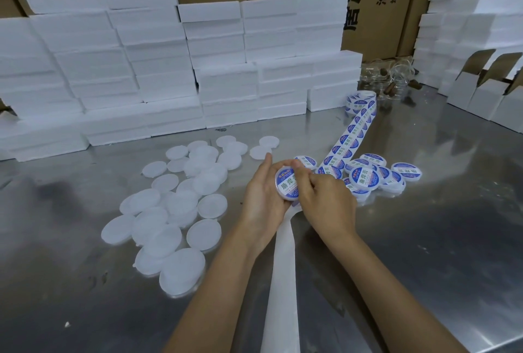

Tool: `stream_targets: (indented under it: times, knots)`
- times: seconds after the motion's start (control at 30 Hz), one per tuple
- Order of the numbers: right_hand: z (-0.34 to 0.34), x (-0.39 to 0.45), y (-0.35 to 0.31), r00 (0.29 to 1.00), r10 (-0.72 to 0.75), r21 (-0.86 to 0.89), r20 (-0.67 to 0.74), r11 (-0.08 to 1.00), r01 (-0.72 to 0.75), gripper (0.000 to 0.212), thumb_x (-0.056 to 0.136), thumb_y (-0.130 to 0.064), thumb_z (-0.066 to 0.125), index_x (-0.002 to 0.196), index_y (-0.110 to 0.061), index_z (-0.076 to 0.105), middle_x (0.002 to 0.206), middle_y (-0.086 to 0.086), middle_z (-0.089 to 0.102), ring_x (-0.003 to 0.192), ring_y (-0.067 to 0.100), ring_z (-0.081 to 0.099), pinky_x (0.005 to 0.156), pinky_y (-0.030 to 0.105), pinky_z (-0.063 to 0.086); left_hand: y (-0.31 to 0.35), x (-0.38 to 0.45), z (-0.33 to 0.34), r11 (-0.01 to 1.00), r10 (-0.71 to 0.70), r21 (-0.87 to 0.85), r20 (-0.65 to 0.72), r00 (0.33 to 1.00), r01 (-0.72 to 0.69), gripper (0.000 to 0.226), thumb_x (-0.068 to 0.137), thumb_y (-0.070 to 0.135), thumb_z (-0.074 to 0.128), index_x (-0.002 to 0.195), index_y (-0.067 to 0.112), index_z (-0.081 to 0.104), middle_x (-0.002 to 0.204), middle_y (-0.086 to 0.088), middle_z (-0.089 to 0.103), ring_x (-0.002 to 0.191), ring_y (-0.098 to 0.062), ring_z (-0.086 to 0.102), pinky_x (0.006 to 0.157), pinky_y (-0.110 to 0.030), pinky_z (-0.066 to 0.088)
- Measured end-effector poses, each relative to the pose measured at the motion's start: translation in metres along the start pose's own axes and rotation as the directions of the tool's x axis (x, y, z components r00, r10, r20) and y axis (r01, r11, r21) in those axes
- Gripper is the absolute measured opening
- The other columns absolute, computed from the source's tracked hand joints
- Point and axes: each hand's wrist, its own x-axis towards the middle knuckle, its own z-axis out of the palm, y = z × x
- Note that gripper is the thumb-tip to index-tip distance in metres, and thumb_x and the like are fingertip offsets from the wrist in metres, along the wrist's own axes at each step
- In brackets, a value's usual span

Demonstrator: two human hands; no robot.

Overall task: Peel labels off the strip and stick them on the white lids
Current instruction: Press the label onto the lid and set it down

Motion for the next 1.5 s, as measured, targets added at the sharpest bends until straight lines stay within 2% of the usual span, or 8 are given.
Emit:
stream_targets:
  times: [0.27, 0.5, 0.7, 0.83, 0.93, 1.2, 1.33, 1.5]
  knots:
    - [-0.003, -0.005, 0.002, 0.989, -0.116, 0.170, 0.094, 0.981, 0.099, 0.060, 0.091, -0.072, 0.030, 0.072, -0.020, 0.055, 0.062, -0.009, 0.061, 0.062, 0.008, 0.057, 0.061, 0.034, 0.048, 0.002, 0.002, -0.004, 0.996, 0.082, 0.047, -0.011, 0.997, -0.082, 0.020, 0.102, 0.000, 0.037, 0.113, 0.005, 0.053, 0.112, -0.019, 0.068, 0.092, -0.025, 0.067, 0.077, -0.033, 0.055]
    - [-0.003, -0.009, 0.000, 0.966, -0.198, 0.167, 0.168, 0.971, 0.170, 0.059, 0.093, -0.061, 0.035, 0.069, -0.011, 0.052, 0.054, -0.002, 0.049, 0.056, 0.014, 0.049, 0.056, 0.035, 0.038, -0.004, 0.003, -0.011, 0.936, 0.230, 0.301, -0.121, 0.966, -0.185, 0.016, 0.105, 0.014, 0.046, 0.107, 0.011, 0.061, 0.117, -0.016, 0.072, 0.109, -0.031, 0.070, 0.096, -0.043, 0.055]
    - [-0.005, -0.005, 0.003, 0.966, -0.086, 0.316, 0.242, 0.949, 0.006, 0.054, 0.100, -0.048, 0.042, 0.073, -0.006, 0.063, 0.059, -0.002, 0.062, 0.058, 0.012, 0.055, 0.062, 0.036, 0.044, -0.004, 0.006, -0.010, 0.971, 0.148, 0.195, -0.022, 0.989, -0.141, 0.028, 0.106, 0.008, 0.041, 0.126, 0.015, 0.059, 0.128, -0.019, 0.066, 0.114, -0.035, 0.066, 0.095, -0.044, 0.053]
    - [-0.012, 0.008, 0.019, 0.978, 0.178, 0.395, 0.112, 0.895, -0.208, 0.045, 0.103, -0.032, 0.044, 0.065, -0.018, 0.064, 0.054, -0.010, 0.059, 0.061, 0.005, 0.055, 0.060, 0.021, 0.040, -0.006, 0.003, -0.013, 0.984, 0.089, 0.145, 0.104, 0.991, -0.103, 0.061, 0.097, -0.008, 0.049, 0.147, 0.027, 0.044, 0.139, -0.010, 0.059, 0.121, -0.029, 0.064, 0.109, -0.046, 0.045]
    - [-0.021, 0.016, 0.032, 0.939, 0.343, 0.397, 0.029, 0.858, -0.326, 0.045, 0.102, -0.035, 0.043, 0.068, -0.020, 0.066, 0.066, -0.007, 0.063, 0.072, 0.016, 0.058, 0.068, 0.029, 0.041, -0.006, 0.003, -0.016, 0.985, 0.075, 0.150, 0.053, 0.996, -0.082, 0.051, 0.097, -0.006, 0.051, 0.140, 0.023, 0.050, 0.136, -0.007, 0.061, 0.119, -0.027, 0.066, 0.109, -0.045, 0.046]
    - [-0.047, 0.020, 0.069, 0.853, 0.444, -0.061, -0.273, 0.877, -0.476, 0.049, 0.101, -0.044, 0.040, 0.075, -0.009, 0.063, 0.088, 0.018, 0.068, 0.083, 0.039, 0.060, 0.068, 0.034, 0.039, -0.009, 0.008, -0.030, 0.935, 0.112, 0.354, -0.255, 0.960, -0.015, 0.027, 0.098, 0.003, 0.048, 0.112, 0.020, 0.063, 0.113, -0.011, 0.073, 0.101, -0.028, 0.072, 0.089, -0.039, 0.059]
    - [-0.045, 0.016, 0.057, 0.897, 0.333, -0.093, -0.291, 0.923, -0.373, 0.050, 0.100, -0.047, 0.040, 0.070, -0.010, 0.056, 0.073, 0.010, 0.063, 0.074, 0.035, 0.056, 0.066, 0.034, 0.037, -0.009, 0.010, -0.032, 0.934, 0.167, 0.355, -0.330, 0.929, -0.041, 0.027, 0.099, 0.000, 0.041, 0.110, 0.011, 0.062, 0.108, -0.016, 0.071, 0.092, -0.029, 0.072, 0.079, -0.035, 0.060]
    - [-0.019, 0.013, 0.019, 0.994, -0.048, -0.108, -0.098, 0.993, 0.037, 0.029, 0.097, -0.037, 0.048, 0.078, -0.017, 0.056, 0.075, 0.000, 0.064, 0.076, 0.025, 0.058, 0.062, 0.035, 0.045, -0.006, 0.015, -0.037, 0.928, 0.252, 0.364, -0.444, 0.860, -0.084, 0.029, 0.096, -0.004, 0.037, 0.108, 0.005, 0.062, 0.091, -0.012, 0.067, 0.068, -0.019, 0.064, 0.058, -0.025, 0.057]
